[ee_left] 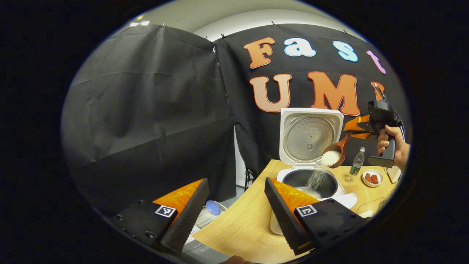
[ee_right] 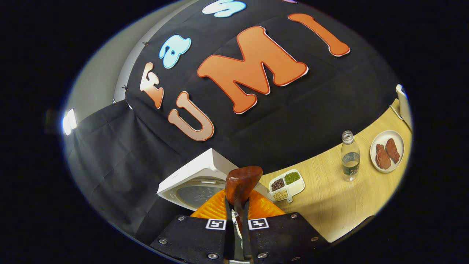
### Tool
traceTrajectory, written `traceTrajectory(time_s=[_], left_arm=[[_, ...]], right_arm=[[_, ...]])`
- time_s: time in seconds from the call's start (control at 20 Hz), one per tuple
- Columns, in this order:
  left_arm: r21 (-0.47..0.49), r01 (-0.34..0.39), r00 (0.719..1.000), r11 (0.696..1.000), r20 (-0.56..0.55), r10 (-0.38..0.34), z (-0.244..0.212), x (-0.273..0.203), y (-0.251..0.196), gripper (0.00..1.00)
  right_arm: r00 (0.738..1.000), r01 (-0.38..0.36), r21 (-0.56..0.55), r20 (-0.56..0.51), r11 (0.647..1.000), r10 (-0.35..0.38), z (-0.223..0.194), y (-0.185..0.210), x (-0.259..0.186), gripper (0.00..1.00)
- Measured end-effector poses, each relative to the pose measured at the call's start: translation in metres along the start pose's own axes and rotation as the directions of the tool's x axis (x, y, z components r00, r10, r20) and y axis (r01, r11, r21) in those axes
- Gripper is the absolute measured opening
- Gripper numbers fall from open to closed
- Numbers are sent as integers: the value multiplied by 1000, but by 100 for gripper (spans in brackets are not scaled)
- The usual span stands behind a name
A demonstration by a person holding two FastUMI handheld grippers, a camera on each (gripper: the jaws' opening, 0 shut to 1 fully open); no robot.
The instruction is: Close the left gripper, press the button to open the rice cooker; take a wooden spoon from the chopstick holder with the right hand, scoop a spoonful of rice and pour it into the rice cooker, then put the wooden spoon back into the chopstick holder.
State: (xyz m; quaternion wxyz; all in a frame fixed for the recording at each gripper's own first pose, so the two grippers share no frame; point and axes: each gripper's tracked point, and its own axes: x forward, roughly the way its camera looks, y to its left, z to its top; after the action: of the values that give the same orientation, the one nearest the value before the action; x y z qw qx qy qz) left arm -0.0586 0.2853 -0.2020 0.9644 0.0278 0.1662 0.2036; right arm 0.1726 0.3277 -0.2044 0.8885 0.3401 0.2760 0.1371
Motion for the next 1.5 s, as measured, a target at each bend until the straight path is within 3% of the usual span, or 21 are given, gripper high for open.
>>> traceTrajectory(time_s=[0.25, 0.55, 0.9, 1.1, 1.35, 1.5], left_arm=[[-12, -3, 1000, 1000, -15, 2, -3, 3, -1, 100], [-6, -2, 1000, 1000, -21, 2, -7, 1, -5, 100], [0, -13, 999, 1000, -30, 13, -9, 1, 2, 100], [-4, -30, 999, 1000, -34, 30, -9, 1, 9, 100], [0, -39, 999, 999, -32, 39, -7, 4, 11, 100], [-4, -38, 999, 999, -27, 38, -5, 4, 10, 100]], right_arm=[[1000, -9, -114, 14, 993, 11, 2, 11, -1, 7], [998, -39, -167, 37, 985, 46, 9, 29, 4, 7], [994, -53, -295, 79, 954, 79, 14, 56, 9, 7], [988, -71, -406, 95, 911, 120, 14, 78, 6, 7], [968, -77, -608, 145, 790, 206, 20, 115, -8, 8], [953, -111, -671, 136, 733, 269, 21, 139, -21, 7]])
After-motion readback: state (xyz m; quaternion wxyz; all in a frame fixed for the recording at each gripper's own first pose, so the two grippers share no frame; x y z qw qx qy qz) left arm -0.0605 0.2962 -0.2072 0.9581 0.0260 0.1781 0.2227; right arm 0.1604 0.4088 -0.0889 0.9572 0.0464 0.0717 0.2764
